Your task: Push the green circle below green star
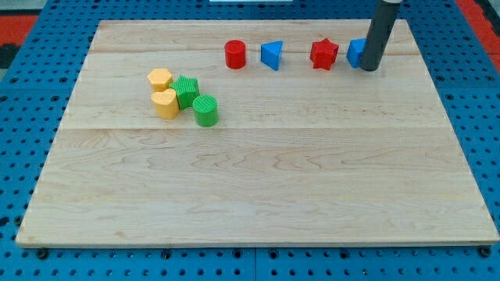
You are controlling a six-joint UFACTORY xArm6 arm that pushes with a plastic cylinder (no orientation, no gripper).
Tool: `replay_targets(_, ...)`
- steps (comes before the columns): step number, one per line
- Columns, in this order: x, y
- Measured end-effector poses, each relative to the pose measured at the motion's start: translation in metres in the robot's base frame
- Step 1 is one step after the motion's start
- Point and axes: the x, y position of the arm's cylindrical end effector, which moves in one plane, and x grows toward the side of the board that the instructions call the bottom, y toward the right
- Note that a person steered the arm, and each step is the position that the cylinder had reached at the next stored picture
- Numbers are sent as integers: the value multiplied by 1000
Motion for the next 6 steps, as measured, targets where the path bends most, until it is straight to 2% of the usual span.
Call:
replay_targets(1, 60, -24)
replay_targets(2, 101, -101)
replay_targets(3, 102, -193)
replay_targets(4, 105, -249)
replay_targets(6, 118, -257)
